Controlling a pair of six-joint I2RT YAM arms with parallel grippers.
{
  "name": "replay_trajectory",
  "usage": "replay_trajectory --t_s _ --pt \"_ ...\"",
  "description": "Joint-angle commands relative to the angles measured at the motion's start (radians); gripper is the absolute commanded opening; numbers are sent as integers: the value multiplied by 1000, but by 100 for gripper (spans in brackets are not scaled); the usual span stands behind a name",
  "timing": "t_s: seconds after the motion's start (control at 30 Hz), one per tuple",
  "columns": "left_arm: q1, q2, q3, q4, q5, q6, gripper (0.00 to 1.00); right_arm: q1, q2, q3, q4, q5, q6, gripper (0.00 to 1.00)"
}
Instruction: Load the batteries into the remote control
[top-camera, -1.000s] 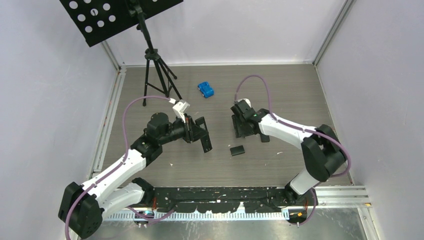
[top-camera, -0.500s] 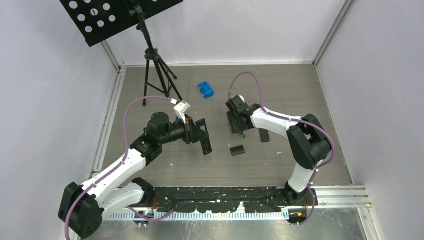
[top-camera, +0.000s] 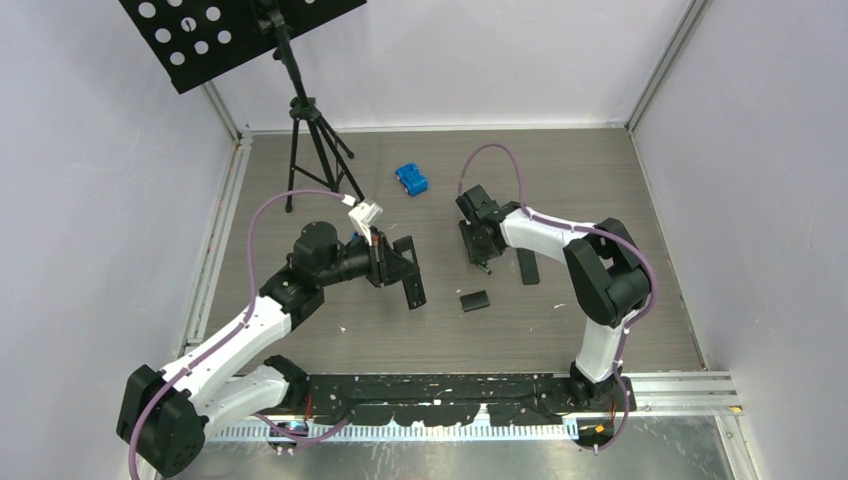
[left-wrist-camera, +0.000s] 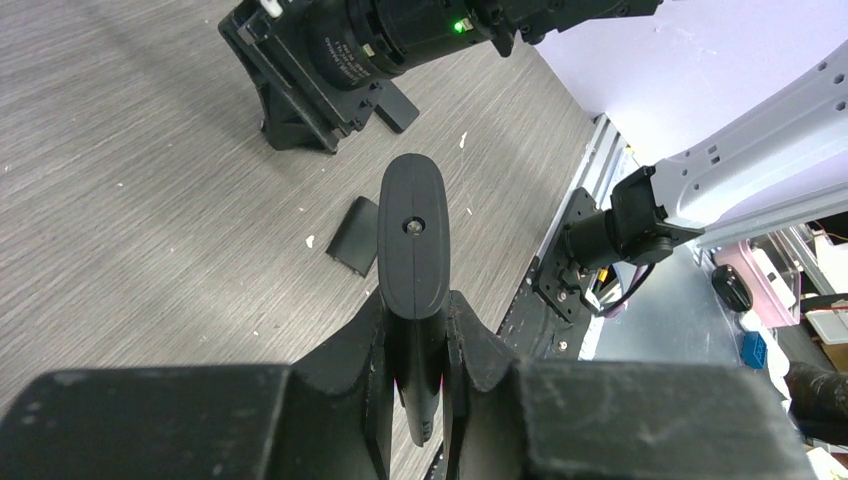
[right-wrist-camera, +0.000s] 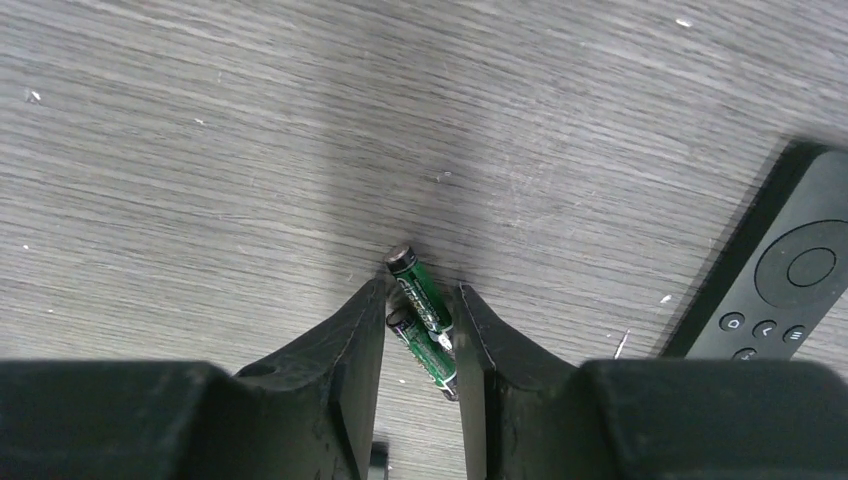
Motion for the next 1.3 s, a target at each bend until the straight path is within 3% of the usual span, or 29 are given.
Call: replay_trajectory --t_s 0.0,0.13,0.3,0.6,0.93,1.27 --pt "4 1 50 19 26 3 0 -6 16 37 4 -28 -30 33" --pt "4 6 53 19 25 1 0 -10 20 36 3 -21 -29 30" --pt "4 12 54 19 25 2 0 -11 38 47 5 2 -19 36" --pt "4 21 55 19 10 -16 0 -11 18 31 34 62 24 16" --pt "5 115 44 95 -39 -154 0 -12 -100 -17 77 109 93 10" --pt "4 385 54 284 -70 -344 0 1 -397 -129 26 -126 201 11"
